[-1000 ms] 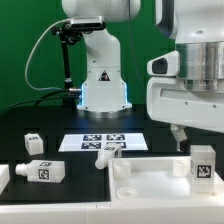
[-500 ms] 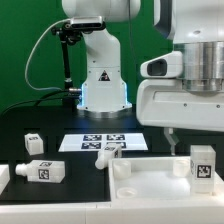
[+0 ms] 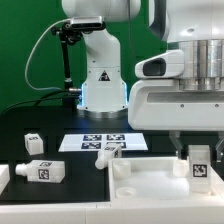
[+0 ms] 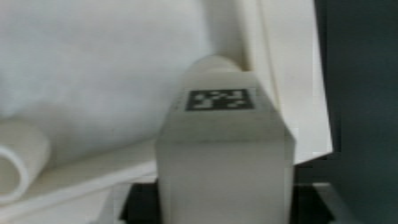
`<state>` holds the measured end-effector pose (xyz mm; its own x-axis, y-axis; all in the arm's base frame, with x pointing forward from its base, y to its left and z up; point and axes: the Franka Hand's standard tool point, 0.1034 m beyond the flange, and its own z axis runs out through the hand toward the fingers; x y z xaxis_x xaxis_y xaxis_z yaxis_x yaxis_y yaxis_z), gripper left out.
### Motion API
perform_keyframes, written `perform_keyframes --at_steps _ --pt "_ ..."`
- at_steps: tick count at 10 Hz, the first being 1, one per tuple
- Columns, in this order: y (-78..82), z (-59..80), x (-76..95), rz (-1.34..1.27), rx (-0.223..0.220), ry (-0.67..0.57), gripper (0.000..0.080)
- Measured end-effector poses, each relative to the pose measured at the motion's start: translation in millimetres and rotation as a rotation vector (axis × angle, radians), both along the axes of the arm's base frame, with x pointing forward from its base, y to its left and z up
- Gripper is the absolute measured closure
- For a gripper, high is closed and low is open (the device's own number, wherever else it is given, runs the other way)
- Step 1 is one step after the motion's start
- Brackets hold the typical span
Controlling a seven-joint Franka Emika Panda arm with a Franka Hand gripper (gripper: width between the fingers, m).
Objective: Assemble one leg
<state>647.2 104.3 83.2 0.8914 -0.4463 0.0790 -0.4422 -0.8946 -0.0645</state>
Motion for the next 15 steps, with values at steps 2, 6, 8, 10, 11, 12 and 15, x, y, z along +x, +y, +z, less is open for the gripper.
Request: perform_keyframes --at_steps 2,6,8,10,11,12,15 --pt "-0.5 -0.8 -0.7 -0.189 0.015 0.008 0.0514" --pt "-3.4 -2.3 -3.8 -0.874 0.093 0.046 0.0514" --pt "0.4 -2.0 -6.3 -1.180 0.165 0.059 0.0512" --pt "-0.9 -2.4 -6.8 -1.200 0.166 0.063 0.0512" --pt "-1.0 -2.4 -6.8 -1.182 0.164 0.062 0.0512" --pt "-0.9 -3.3 -7.2 -1.156 0.160 0.061 0.0439" --pt "8.5 -5.0 -9.1 -0.636 0.119 0.060 0.0182"
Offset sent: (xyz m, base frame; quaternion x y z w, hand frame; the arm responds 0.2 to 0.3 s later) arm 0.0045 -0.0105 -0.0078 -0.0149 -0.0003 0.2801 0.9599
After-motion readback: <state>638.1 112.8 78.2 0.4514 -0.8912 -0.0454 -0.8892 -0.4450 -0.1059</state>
